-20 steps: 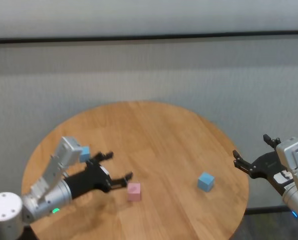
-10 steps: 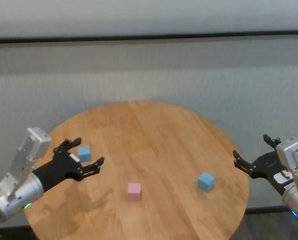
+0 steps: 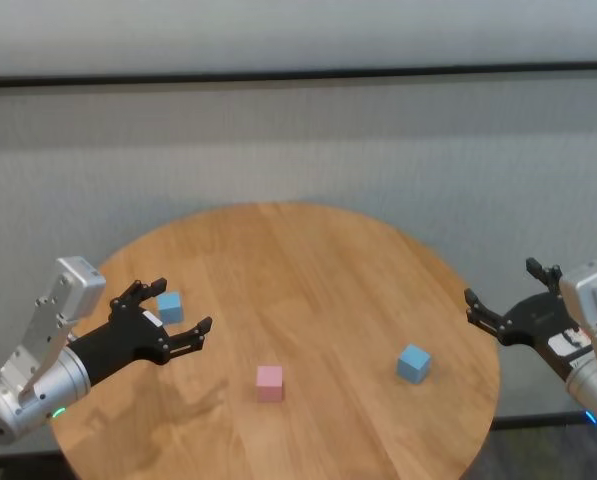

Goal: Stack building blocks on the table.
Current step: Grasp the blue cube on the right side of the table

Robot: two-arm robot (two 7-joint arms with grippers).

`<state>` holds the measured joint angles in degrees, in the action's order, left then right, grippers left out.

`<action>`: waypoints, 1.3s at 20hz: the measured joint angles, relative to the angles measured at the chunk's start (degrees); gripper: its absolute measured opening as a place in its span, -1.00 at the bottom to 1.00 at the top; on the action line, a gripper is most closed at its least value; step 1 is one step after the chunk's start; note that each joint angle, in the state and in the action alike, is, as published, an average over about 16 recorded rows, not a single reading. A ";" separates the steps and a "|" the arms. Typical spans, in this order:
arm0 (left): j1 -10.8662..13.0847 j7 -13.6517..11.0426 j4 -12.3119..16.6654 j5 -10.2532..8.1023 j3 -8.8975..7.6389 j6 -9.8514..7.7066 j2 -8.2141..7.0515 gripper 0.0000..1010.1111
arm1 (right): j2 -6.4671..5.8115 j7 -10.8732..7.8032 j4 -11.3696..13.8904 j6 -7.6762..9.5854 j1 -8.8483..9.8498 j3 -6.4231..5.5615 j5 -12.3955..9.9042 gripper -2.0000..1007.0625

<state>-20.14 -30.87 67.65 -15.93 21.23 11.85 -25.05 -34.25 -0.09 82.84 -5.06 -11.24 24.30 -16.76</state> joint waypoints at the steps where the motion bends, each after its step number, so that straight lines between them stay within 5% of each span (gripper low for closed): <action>1: -0.06 -0.04 -0.09 -0.01 0.04 0.02 0.04 0.98 | 0.08 -0.37 0.37 0.45 0.06 -0.29 -0.54 0.99; 9: -0.44 -0.26 -0.64 -0.07 0.31 0.18 0.29 0.98 | 1.01 -5.23 3.26 5.31 0.75 -2.61 -6.41 0.99; 14: -0.57 -0.34 -0.83 -0.10 0.40 0.25 0.38 0.98 | 2.18 -9.03 2.65 7.34 0.50 -3.00 -9.46 0.99; 26: -0.72 -0.43 -1.04 -0.15 0.50 0.33 0.47 0.98 | 6.07 -15.56 -6.06 4.98 -3.68 -0.85 -8.26 0.99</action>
<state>-20.86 -31.30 66.61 -16.08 21.74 12.18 -24.58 -28.19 -15.65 76.78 -0.07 -14.92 23.45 -25.03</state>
